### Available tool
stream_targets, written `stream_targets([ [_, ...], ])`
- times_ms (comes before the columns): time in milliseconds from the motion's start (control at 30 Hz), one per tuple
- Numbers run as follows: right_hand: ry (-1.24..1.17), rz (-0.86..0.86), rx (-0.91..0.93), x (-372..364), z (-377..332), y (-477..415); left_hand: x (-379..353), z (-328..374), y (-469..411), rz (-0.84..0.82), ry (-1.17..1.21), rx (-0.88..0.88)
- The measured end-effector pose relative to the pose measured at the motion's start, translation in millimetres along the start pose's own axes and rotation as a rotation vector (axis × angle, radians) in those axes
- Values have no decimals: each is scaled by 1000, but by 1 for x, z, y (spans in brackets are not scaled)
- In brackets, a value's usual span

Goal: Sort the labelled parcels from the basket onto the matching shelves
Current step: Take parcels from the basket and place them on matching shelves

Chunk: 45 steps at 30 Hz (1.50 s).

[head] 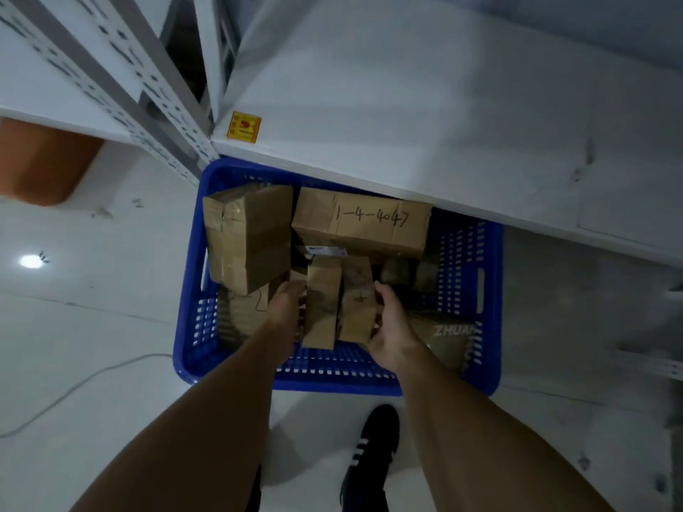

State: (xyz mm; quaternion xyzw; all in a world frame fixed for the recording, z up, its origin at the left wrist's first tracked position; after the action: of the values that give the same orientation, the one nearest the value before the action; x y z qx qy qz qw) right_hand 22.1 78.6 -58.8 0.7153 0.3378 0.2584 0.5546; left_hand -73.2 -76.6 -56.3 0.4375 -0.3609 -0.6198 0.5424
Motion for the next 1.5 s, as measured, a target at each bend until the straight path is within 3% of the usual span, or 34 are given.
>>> stream_targets([
  [100, -113, -49, 47, 13, -29, 42, -18, 33, 29, -72, -120, -24],
  [333, -303, -176, 245, 50, -87, 173, -111, 97, 155, -435, -343, 99],
  [500, -426, -29, 429, 114, -106, 293, -192, 118, 256, -659, -447, 118],
  [700, -550, 185, 699, 217, -101, 447, -289, 106, 385, -775, -611, 87],
  [867, -645, 387, 798, 306, -46, 581, -365, 53, 512, -1016, -691, 85],
  [1067, -664, 639, 901, 375, 68, 761, -418, -34, 713, -1388, -828, -92],
  [1200, -702, 750, 980, 389, 148, 880, -415, -90, 836, -1564, -821, -131],
  [1367, -690, 930, 1127, 391, 231, 1006, -386, -154, 976, -1668, -800, -124],
  [1500, -695, 1197, 1147, 378, 292, 1091, -353, -183, 1061, -1771, -901, -163],
])
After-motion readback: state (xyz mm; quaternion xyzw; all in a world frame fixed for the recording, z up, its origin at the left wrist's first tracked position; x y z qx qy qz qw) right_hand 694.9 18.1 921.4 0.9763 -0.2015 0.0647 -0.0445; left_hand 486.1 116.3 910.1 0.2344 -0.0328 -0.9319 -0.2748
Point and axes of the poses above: each hand's wrist, its own y-axis away from the middle knuckle, its own x-axis out of the back of the hand, z = x × y, the point moved 5 cm from there along -y, towards the middle knuckle, and after that the axes turned 12 degrees about y, right-handed, at the moved point
